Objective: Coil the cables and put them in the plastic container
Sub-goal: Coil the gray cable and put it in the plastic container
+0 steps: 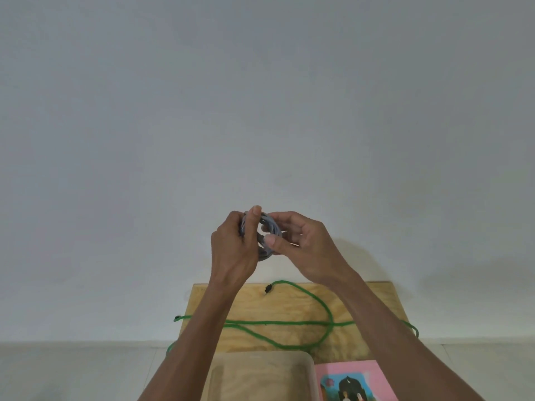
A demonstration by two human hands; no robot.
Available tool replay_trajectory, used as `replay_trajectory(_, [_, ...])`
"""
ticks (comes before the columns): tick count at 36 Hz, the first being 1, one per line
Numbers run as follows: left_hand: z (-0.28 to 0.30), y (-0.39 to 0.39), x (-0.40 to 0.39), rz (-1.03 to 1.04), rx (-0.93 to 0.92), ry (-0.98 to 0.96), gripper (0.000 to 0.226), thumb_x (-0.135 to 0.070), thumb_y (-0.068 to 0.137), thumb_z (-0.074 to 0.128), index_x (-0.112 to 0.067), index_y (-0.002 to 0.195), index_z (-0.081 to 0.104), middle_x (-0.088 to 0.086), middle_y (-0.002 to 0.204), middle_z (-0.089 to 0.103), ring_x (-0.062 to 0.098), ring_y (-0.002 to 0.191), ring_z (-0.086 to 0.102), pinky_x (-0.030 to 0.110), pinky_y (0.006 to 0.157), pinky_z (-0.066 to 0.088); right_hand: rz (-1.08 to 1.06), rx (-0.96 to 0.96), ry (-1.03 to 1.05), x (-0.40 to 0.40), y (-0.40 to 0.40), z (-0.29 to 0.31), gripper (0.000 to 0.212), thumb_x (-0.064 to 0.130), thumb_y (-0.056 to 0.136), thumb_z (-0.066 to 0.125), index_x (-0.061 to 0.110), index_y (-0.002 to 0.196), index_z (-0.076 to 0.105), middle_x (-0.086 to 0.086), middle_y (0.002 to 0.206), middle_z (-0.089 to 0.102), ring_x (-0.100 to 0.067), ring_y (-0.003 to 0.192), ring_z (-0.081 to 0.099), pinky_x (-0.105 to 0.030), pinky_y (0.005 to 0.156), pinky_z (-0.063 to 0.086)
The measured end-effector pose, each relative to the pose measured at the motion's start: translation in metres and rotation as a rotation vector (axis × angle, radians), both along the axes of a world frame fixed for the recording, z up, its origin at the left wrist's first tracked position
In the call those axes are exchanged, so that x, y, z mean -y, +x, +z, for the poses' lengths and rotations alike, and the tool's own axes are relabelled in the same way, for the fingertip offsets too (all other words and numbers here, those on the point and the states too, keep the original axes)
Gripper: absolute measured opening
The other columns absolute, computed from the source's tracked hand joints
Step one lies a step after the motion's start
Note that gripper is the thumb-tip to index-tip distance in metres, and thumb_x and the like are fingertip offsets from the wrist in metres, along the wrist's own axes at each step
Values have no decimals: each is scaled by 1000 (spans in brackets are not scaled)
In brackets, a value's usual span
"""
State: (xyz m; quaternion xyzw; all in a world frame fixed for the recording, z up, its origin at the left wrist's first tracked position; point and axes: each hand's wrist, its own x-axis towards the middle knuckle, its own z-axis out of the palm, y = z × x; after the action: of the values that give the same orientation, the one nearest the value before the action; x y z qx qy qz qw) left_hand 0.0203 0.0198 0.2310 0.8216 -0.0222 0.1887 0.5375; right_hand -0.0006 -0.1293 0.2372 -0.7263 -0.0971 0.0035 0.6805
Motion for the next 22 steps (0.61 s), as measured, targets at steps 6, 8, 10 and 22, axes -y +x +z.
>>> replay_trajectory(6, [5, 1, 0, -16, -5, -30, 43, -54, 97, 51, -14, 80, 56, -2, 64, 65, 12, 60, 66, 39, 59, 59, -71, 56, -119, -1, -3, 4, 43, 18, 81, 80, 18, 121, 64, 6, 109, 72, -11, 97, 70, -30, 83, 59])
replay_trajectory(8, [6, 0, 1, 7, 16, -8, 41, -49, 98, 52, -14, 76, 51, -3, 63, 58, 0, 55, 60, 16, 52, 50, -153, 86, -209, -5, -3, 4, 34, 19, 85, 75, 18, 118, 65, 9, 104, 72, -6, 97, 69, -29, 81, 60])
replay_trajectory(10, [5, -3, 4, 38, 27, 8, 38, -41, 100, 52, -12, 76, 49, -3, 61, 52, -5, 54, 55, 9, 48, 41, -202, 116, -290, -10, -4, 4, 27, 19, 88, 71, 18, 114, 65, 9, 102, 71, -4, 95, 67, -28, 78, 60])
replay_trajectory(22, [-7, -1, 4, 45, 27, -5, 35, -43, 99, 53, -14, 80, 51, -6, 61, 56, -1, 54, 56, 12, 48, 41, -259, 160, -602, -28, -7, 1, 20, 21, 96, 54, 19, 116, 51, 0, 108, 58, -17, 94, 56, -30, 79, 47])
